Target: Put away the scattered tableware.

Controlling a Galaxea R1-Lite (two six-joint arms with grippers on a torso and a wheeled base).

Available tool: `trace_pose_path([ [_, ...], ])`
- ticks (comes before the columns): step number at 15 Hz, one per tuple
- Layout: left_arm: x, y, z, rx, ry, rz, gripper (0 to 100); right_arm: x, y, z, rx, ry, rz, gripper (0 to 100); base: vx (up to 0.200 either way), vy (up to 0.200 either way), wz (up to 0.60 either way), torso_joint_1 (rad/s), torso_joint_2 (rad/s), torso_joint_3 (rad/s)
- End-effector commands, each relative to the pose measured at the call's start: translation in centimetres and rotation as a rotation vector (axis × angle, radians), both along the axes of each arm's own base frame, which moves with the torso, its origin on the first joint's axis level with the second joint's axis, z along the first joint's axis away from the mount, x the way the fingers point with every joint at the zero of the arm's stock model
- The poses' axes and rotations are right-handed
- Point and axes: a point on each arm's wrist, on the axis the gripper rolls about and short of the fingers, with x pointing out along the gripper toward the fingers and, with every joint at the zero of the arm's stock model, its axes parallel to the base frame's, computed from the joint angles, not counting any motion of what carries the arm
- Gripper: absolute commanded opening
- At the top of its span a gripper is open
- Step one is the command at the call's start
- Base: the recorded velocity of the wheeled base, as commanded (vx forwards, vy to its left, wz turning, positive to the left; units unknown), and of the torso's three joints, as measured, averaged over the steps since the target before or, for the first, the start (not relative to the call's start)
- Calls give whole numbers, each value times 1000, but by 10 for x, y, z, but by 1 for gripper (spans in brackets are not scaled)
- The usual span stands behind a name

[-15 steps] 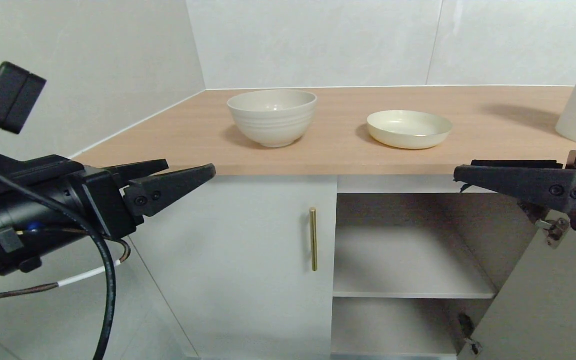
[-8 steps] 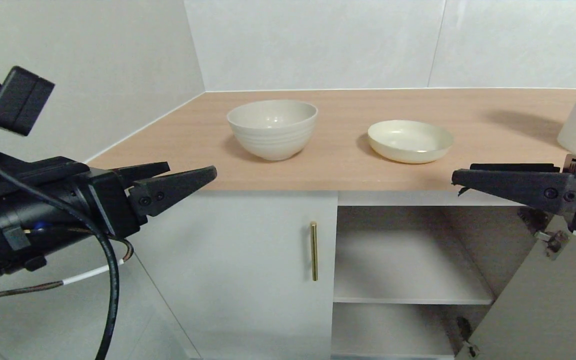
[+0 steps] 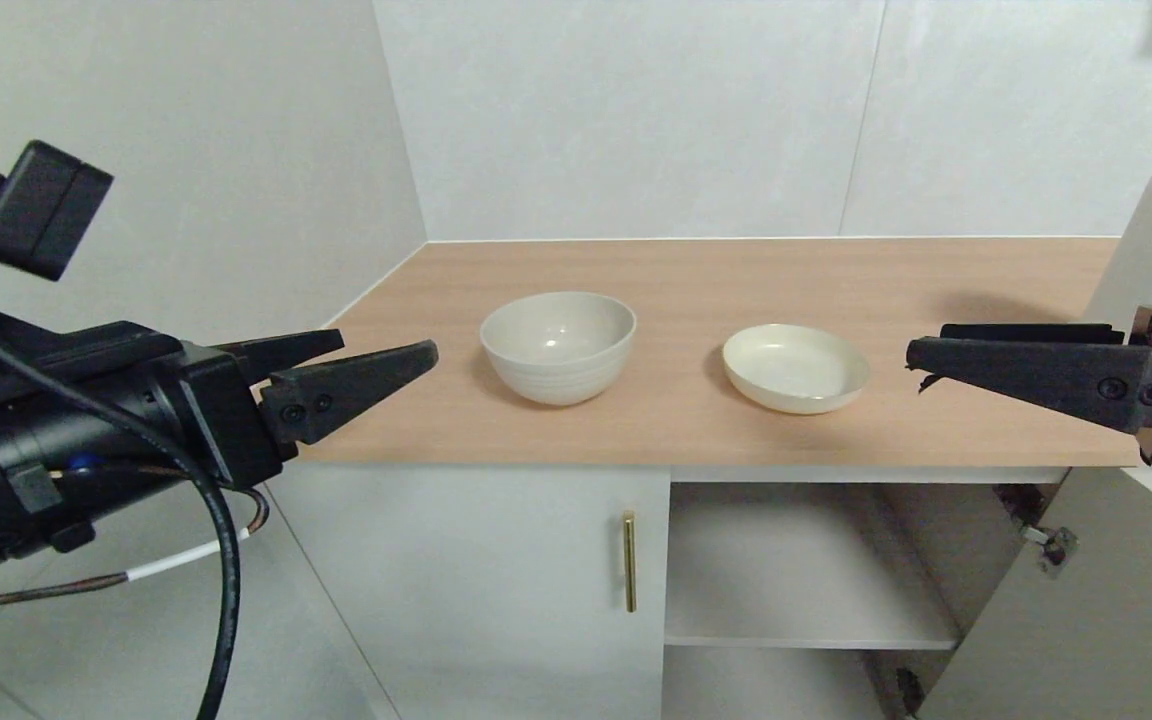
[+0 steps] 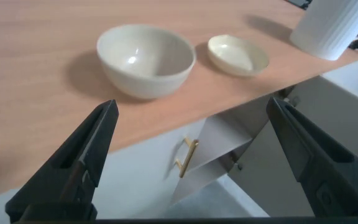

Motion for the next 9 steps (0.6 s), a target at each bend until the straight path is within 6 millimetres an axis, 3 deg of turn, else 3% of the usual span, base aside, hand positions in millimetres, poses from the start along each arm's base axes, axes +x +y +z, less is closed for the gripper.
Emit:
trace_pose_path([
  [1,1,-1,-1,2,5,-1,100,1,0,0,-2,1,1,100,0,0,0,163,-466,-305],
  [4,-1,-5,-2,8,3,-22,100,2,1,-1,1,6,0,100,0,0,0,115,-320,-217],
  [7,0,-5,3,1,-13,-22,100,9,4,4,58,18,-15,100,0,0,0,18,-49,-31],
  [9,10,-8,12,-4,-20,-8,100,30,12,3,72,37,-36,100,0,0,0,0,0,0],
])
